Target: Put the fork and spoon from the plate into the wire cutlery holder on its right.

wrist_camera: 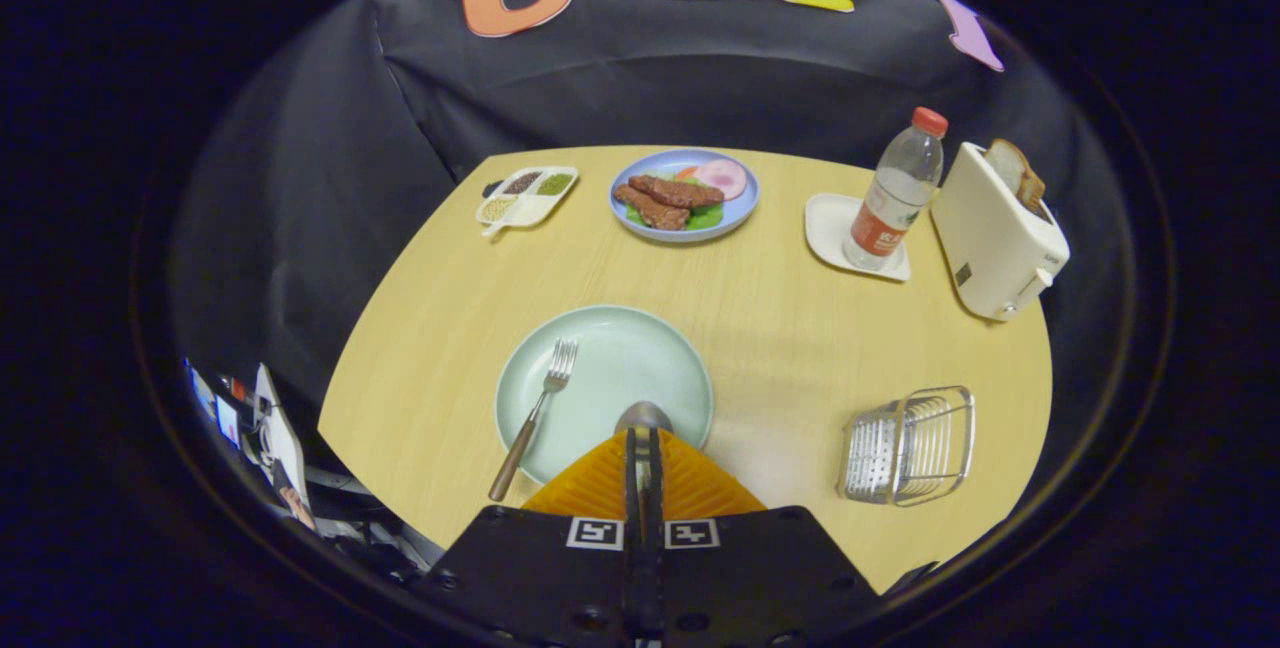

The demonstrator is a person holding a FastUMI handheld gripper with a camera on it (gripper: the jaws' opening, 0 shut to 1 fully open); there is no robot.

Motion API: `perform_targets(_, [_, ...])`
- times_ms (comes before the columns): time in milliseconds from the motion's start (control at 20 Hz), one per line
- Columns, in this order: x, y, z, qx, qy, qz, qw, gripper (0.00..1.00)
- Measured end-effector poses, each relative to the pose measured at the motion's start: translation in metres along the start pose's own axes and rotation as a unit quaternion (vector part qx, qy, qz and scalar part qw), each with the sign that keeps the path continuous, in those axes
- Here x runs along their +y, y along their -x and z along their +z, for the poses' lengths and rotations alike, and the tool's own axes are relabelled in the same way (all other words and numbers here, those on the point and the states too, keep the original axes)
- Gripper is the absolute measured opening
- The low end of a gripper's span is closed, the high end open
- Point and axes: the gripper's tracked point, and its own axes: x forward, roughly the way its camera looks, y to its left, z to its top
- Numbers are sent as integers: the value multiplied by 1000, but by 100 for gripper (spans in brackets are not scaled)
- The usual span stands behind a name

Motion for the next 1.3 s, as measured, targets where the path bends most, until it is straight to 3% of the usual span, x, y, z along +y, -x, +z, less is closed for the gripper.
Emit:
perform_targets(350, [-50, 18, 0, -13, -17, -14, 1000, 0])
perform_targets(700, [-48, -11, -39, 27, 12, -11, 999, 1])
perform_targets(800, [-45, -20, -48, 35, 41, -9, 999, 15])
perform_targets(850, [-44, -23, -52, 38, 62, -7, 997, 27])
perform_targets(1150, [-34, -42, -77, 81, 193, 1, 978, 54])
perform_targets(1300, [-40, -54, -90, 107, 219, -15, 970, 46])
